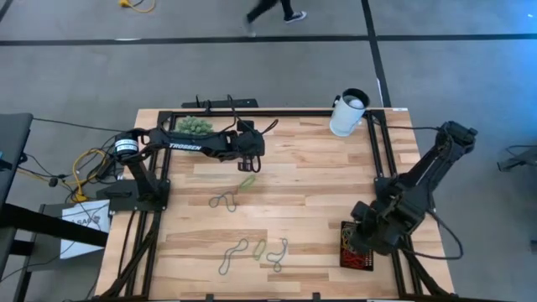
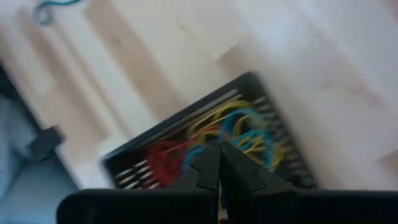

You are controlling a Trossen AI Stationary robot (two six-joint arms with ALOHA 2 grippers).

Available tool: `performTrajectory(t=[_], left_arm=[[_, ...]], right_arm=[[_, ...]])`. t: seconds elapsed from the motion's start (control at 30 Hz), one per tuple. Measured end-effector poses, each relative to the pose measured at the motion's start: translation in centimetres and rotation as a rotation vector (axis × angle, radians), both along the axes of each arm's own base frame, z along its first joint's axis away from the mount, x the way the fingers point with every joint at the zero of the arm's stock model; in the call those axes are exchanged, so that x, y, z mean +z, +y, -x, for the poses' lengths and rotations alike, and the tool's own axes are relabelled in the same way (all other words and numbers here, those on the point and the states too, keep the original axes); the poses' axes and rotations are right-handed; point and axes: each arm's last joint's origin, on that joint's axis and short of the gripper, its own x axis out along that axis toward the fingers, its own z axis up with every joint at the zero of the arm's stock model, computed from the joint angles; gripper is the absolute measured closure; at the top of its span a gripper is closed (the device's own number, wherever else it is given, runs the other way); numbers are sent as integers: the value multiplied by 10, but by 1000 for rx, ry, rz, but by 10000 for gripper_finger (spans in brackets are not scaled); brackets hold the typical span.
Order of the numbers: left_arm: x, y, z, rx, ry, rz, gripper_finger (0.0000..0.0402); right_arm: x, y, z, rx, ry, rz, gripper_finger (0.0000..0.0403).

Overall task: Pick and place items into bin
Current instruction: Put the top blue rubberband into the black basket, then put the top left blue rubberband into the black basket

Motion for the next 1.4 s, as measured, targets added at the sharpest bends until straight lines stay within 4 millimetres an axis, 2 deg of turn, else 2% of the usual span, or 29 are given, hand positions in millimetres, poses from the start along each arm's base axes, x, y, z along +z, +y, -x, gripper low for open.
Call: performTrajectory(t=[0.13,0.33,0.5,0.6,0.73,0.83,0.97,1.03,1.13,1.2,1.3,1.4], left_arm=[[0,0,1,5,12,-5,292],[1,2,11,83,137,-125,292],[19,-4,34,176,165,-86,292],[40,-8,51,181,155,-49,292],[78,-10,83,195,81,-22,292],[107,-11,112,211,-50,34,292],[124,-14,150,175,-273,154,292],[120,-17,164,109,-411,233,292],[92,-25,174,8,-546,360,292],[66,-31,179,-7,-566,417,292],[31,-39,183,39,-552,490,292],[10,-44,181,86,-567,565,292]], right_arm=[[4,10,2,17,-58,-35,399],[-2,10,-6,61,-236,223,401],[-10,3,-27,74,-277,388,401],[-15,-1,-46,152,-275,448,401],[-12,-9,-65,263,-284,405,402],[3,-22,-66,286,-308,375,402],[29,-41,-49,364,-361,469,402],[40,-51,-39,350,-416,559,402],[42,-63,-29,275,-525,675,400],[30,-68,-29,237,-584,673,400],[-1,-70,-34,282,-682,575,400],[-28,-72,-42,354,-833,517,402]])
